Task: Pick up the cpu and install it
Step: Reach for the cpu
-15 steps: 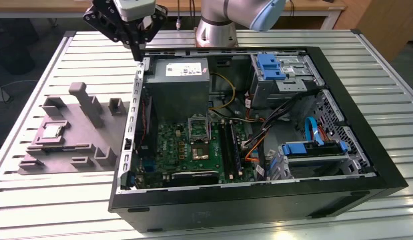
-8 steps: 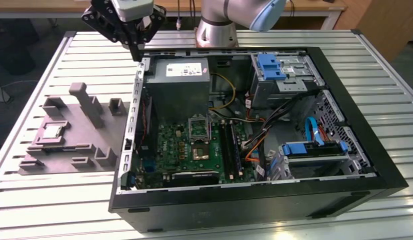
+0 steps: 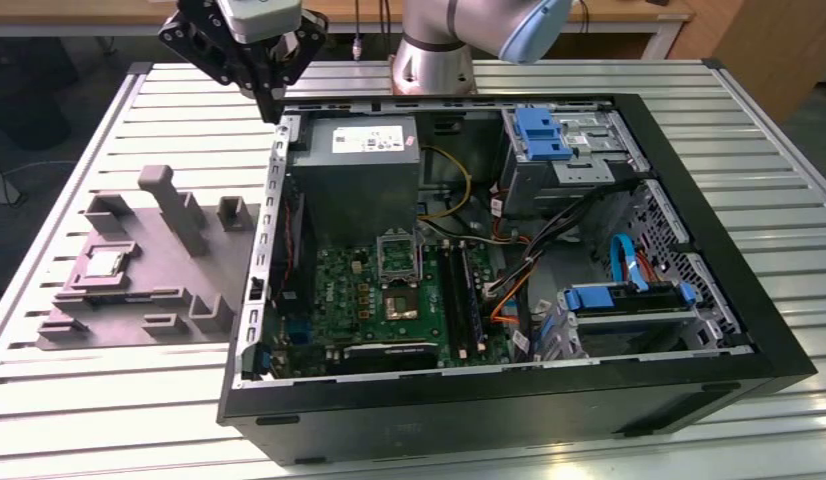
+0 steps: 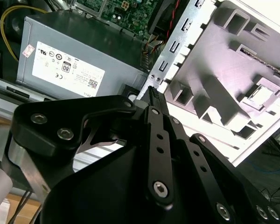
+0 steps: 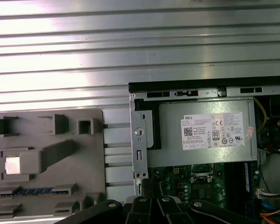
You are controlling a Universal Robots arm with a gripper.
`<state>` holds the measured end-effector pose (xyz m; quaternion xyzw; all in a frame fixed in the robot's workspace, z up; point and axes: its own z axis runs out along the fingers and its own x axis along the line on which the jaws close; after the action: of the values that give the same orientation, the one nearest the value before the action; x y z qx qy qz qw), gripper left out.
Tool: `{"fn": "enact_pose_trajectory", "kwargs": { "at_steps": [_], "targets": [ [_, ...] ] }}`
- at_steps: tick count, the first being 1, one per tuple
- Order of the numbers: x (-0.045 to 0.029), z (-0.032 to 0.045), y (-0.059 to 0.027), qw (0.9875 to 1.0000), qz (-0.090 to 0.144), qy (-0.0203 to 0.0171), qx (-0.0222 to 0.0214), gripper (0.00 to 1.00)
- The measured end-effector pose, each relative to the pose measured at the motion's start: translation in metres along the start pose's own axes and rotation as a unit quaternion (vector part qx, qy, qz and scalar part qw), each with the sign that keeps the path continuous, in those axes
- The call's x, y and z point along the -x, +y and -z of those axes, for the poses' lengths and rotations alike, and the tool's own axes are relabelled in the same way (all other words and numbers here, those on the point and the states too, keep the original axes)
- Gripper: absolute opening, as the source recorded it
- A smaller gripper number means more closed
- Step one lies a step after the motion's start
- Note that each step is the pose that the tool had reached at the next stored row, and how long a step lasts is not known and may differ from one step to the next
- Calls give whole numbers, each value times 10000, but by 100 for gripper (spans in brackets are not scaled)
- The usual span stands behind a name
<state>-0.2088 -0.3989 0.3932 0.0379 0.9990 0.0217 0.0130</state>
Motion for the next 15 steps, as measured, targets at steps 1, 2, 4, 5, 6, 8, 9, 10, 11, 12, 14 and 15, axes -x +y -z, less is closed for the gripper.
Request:
{"fn": "enact_pose_trajectory", "kwargs": {
  "at_steps": [1, 2, 4, 5, 6, 8, 9, 10, 11, 12, 14, 15],
  "targets": [
    [-3, 0, 0, 10000, 0, 0, 0, 11],
    [-6, 0, 0, 10000, 0, 0, 0, 11],
    [-12, 0, -1, 10000, 0, 0, 0, 11],
    [-14, 0, -1, 10000, 0, 0, 0, 11],
    [-19, 0, -2, 10000, 0, 0, 0, 11],
    [-32, 1, -3, 10000, 0, 0, 0, 11],
    [-37, 1, -3, 10000, 0, 0, 0, 11],
    [-41, 1, -3, 10000, 0, 0, 0, 11],
    [-46, 1, -4, 10000, 0, 0, 0, 11],
    [-51, 1, -4, 10000, 0, 0, 0, 11],
    [-60, 1, -5, 10000, 0, 0, 0, 11],
    [-65, 1, -5, 10000, 0, 0, 0, 11]
  ]
}}
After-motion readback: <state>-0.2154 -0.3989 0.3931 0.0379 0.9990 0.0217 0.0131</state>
